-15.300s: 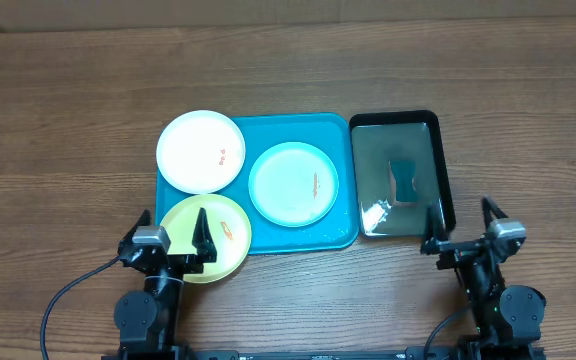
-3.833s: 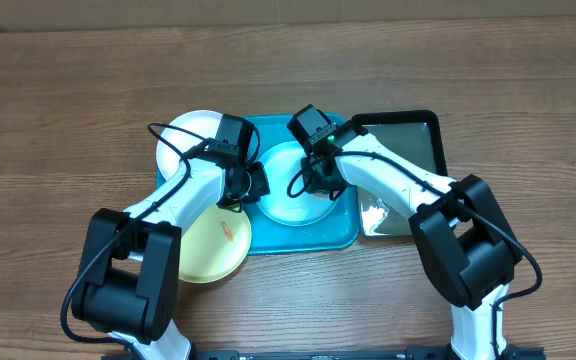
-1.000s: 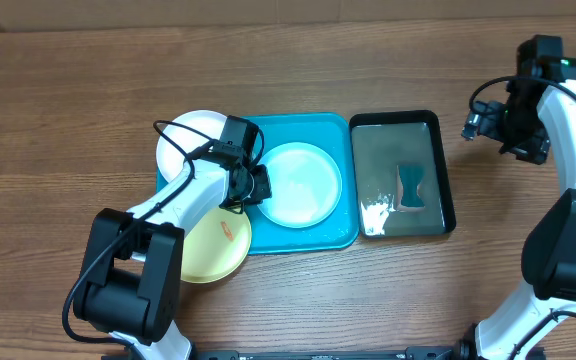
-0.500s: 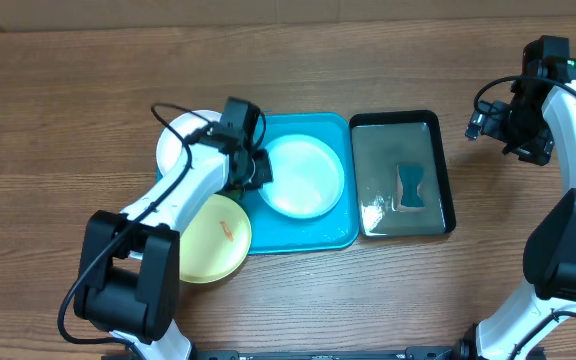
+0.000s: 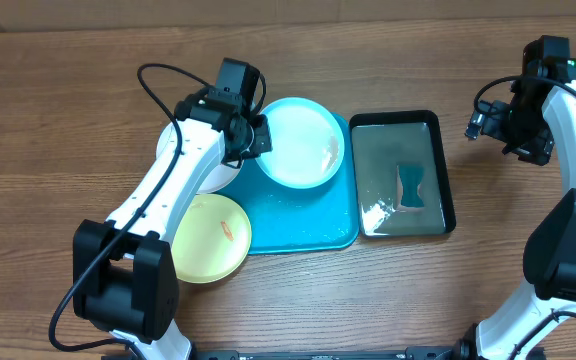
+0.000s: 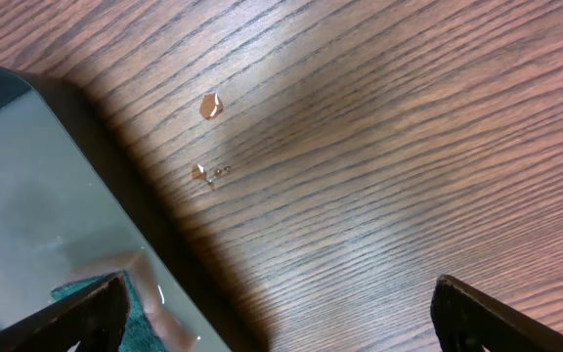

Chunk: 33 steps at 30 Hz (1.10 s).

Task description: Clean dirty plates on tray and stack at the side

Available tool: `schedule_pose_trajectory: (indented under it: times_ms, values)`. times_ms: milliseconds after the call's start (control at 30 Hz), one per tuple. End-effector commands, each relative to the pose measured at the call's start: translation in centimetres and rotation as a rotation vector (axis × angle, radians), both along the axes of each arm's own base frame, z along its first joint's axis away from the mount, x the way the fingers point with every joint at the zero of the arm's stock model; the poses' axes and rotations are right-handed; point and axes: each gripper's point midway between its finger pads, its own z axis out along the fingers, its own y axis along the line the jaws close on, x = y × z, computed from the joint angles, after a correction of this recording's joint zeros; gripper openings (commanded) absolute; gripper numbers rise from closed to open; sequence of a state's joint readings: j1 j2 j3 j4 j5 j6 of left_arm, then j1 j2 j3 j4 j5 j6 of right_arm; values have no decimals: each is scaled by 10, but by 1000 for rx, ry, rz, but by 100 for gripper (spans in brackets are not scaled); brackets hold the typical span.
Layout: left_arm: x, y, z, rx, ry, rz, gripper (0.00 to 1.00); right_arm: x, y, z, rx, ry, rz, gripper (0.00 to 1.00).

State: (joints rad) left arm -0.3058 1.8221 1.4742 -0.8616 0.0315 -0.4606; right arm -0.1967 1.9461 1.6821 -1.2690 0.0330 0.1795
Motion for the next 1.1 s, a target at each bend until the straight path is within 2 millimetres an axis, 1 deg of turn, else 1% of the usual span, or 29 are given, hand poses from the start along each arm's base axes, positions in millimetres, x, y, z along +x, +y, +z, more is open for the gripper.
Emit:
schedule_pose_trajectory:
  times_ms: [0, 167, 400, 600, 767, 933, 1067]
  values:
    - [14, -9, 18, 0, -55, -28, 4, 3, -2, 9, -5, -31, -7, 100]
    - [19, -31, 32, 8, -116, -70, 4, 2, -2, 9, -5, -31, -7, 100]
    - [17, -72, 41, 39, -205, -128, 4, 3, -2, 9, -5, -31, -7, 100]
    - [16, -96, 53, 133, -320, -143, 4, 2, -2, 9, -5, -31, -7, 100]
    - [17, -106, 67, 251, -432, -137, 4, 3, -2, 9, -5, -31, -7, 100]
    - [14, -120, 82, 359, -531, -194, 4, 2, -2, 9, -5, -31, -7, 100]
    - [11, -127, 104, 521, -644, -225, 4, 2, -2, 9, -5, -31, -7, 100]
